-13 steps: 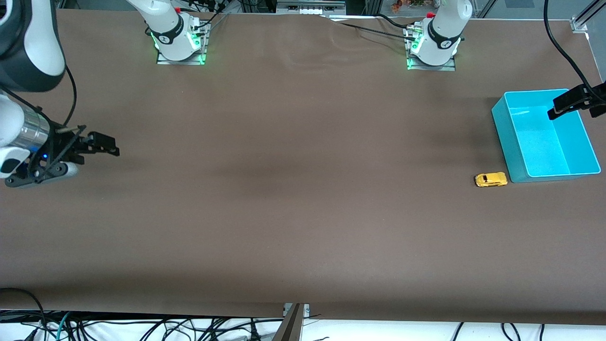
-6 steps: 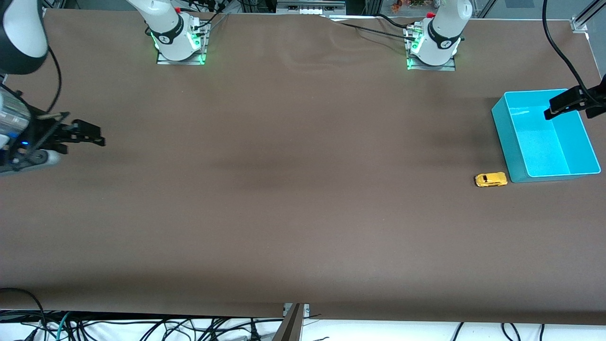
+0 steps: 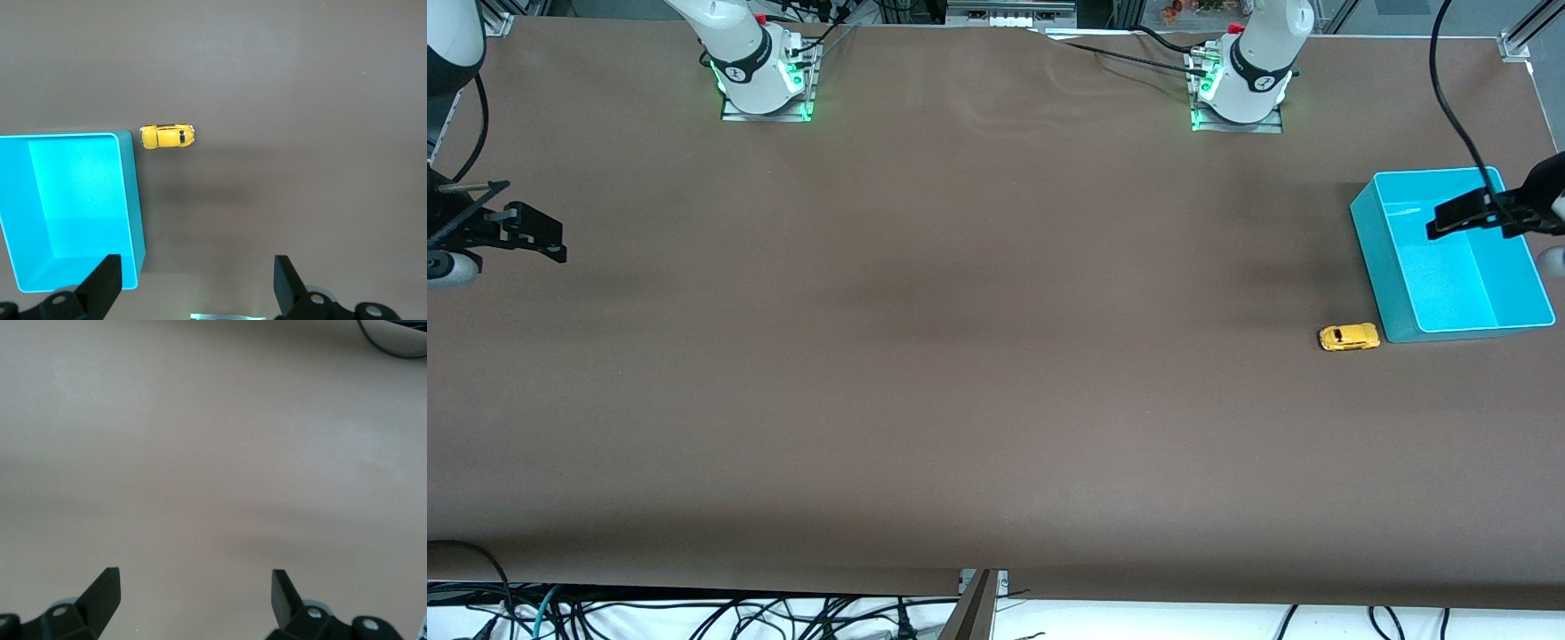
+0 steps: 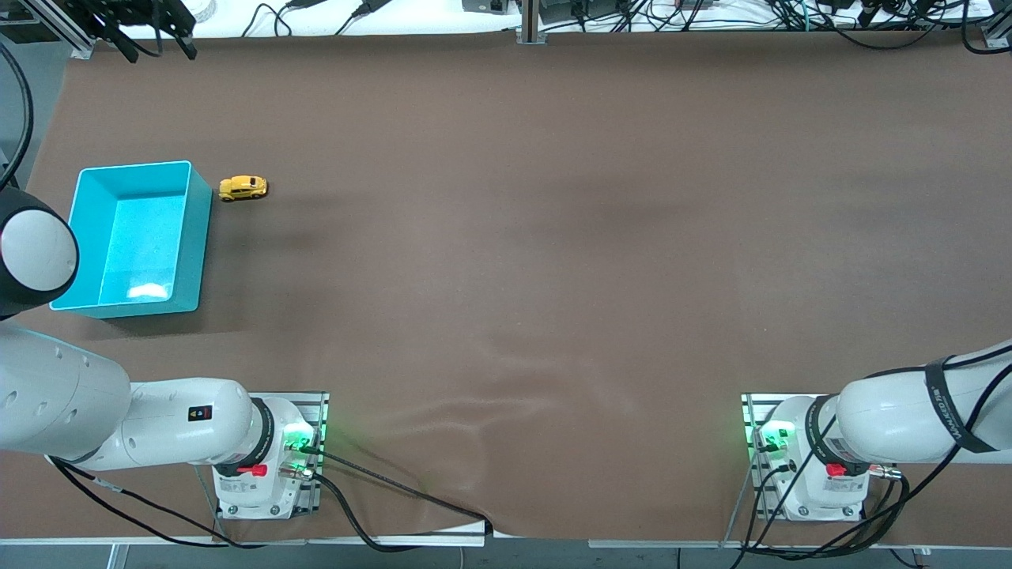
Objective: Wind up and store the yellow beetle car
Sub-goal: 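Move the left gripper down over the yellow car beside the box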
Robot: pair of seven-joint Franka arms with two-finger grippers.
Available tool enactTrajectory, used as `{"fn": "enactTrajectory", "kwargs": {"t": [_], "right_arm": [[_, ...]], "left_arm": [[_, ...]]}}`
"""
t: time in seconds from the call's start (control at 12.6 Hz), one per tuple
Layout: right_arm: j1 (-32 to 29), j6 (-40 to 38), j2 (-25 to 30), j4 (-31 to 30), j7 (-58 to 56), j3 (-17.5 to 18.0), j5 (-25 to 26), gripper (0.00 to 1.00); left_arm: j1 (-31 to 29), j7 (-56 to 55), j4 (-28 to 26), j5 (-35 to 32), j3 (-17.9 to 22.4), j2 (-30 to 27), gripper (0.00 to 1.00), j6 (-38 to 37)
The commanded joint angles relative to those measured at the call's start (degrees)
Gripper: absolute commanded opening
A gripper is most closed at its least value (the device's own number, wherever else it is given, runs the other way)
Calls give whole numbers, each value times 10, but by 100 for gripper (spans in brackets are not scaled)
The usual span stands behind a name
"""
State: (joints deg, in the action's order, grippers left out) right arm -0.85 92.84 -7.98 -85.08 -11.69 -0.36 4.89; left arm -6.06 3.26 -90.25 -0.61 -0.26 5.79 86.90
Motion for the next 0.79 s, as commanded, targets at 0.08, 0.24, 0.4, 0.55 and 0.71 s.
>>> {"fn": "enactTrajectory", "kwargs": {"t": [0.08,0.24,0.4,0.55,0.71], "right_arm": [[-7,-13,25,-35,52,3,10,100],[-11,-16,38,-48,69,3,8,100],[-15,-34,46,-53,69,3,4,100],[-15,-41,50,-55,75,3,-17,100],[-19,-41,49,-56,76,3,-41,100]], "left_arm": [[-1,115,-204,-20,-2,-64,100,185],[-5,134,-310,-20,0,-81,100,284],[-11,156,-400,-21,0,-97,100,365],[-29,274,-430,-21,2,-92,100,397],[-40,363,-442,-21,2,-73,100,434]]}}
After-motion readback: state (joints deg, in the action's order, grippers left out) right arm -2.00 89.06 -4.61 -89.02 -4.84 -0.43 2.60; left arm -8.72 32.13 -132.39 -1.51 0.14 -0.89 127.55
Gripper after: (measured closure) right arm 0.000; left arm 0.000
